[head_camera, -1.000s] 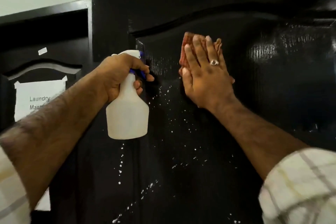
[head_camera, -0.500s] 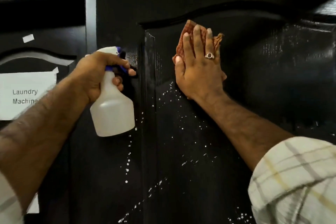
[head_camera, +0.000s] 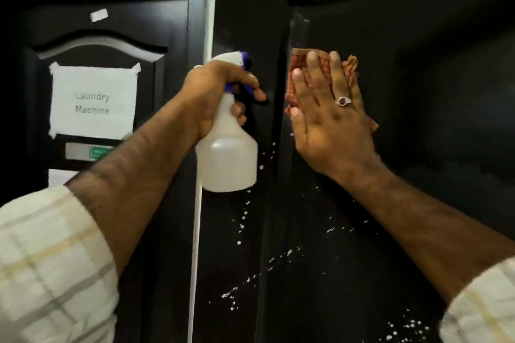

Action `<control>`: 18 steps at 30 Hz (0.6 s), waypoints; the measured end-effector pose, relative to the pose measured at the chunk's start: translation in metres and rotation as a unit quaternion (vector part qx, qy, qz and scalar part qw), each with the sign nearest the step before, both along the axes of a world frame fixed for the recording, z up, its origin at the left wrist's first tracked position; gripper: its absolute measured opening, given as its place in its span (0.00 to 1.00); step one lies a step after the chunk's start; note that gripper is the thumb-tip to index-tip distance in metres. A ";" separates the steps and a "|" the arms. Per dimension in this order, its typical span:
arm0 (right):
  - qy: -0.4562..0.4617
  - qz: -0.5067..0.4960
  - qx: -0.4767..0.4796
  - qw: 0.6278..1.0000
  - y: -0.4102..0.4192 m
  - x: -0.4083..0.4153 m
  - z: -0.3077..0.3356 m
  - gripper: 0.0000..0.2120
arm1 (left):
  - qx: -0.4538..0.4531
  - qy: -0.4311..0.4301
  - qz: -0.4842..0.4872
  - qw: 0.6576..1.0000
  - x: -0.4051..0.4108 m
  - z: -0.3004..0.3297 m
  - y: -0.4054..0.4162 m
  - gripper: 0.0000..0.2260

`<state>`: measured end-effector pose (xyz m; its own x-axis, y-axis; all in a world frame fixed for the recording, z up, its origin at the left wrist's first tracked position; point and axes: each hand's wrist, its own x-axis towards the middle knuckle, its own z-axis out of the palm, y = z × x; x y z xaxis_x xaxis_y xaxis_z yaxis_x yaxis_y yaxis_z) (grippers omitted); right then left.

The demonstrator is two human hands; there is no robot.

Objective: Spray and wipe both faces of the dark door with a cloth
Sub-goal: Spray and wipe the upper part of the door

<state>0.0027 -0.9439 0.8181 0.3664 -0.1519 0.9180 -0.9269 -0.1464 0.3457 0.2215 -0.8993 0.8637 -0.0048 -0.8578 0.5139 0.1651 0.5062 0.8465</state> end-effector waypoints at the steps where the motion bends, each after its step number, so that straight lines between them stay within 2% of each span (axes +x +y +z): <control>1: 0.009 0.004 -0.005 1.000 -0.001 -0.002 0.005 0.31 | 0.001 0.005 0.000 1.000 -0.001 0.000 0.000 0.05; 4: -0.058 0.011 -0.019 0.998 -0.001 0.008 0.047 0.31 | 0.007 0.002 0.004 1.000 0.001 -0.001 0.001 0.09; 6: -0.087 0.005 -0.011 0.996 0.001 0.019 0.048 0.31 | 0.014 -0.009 0.007 1.000 0.005 -0.007 0.001 0.09; 9: -0.026 -0.002 -0.007 1.000 -0.003 0.025 0.008 0.31 | 0.024 -0.008 0.017 1.000 0.014 -0.014 0.001 0.09; 11: 0.014 -0.003 -0.002 1.000 -0.004 0.021 0.007 0.31 | 0.028 -0.006 0.022 0.999 0.022 -0.017 0.000 0.09; 15: -0.057 0.003 -0.025 0.998 -0.003 0.033 0.066 0.31 | 0.034 0.001 0.001 0.999 0.028 -0.020 -0.003 0.11; 17: -0.067 0.009 -0.029 0.997 -0.001 0.047 0.064 0.31 | 0.034 0.013 -0.008 0.999 0.031 -0.027 -0.004 0.11; 18: -0.041 0.016 -0.027 0.999 -0.002 0.052 0.050 0.31 | 0.037 0.017 -0.007 0.999 0.033 -0.030 -0.004 0.12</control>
<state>0.0549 -0.9454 0.8685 0.2929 -0.0914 0.9517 -0.9476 -0.1602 0.2763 0.2547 -0.9030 0.8333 -0.0006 -0.8937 0.4488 0.2011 0.4395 0.8755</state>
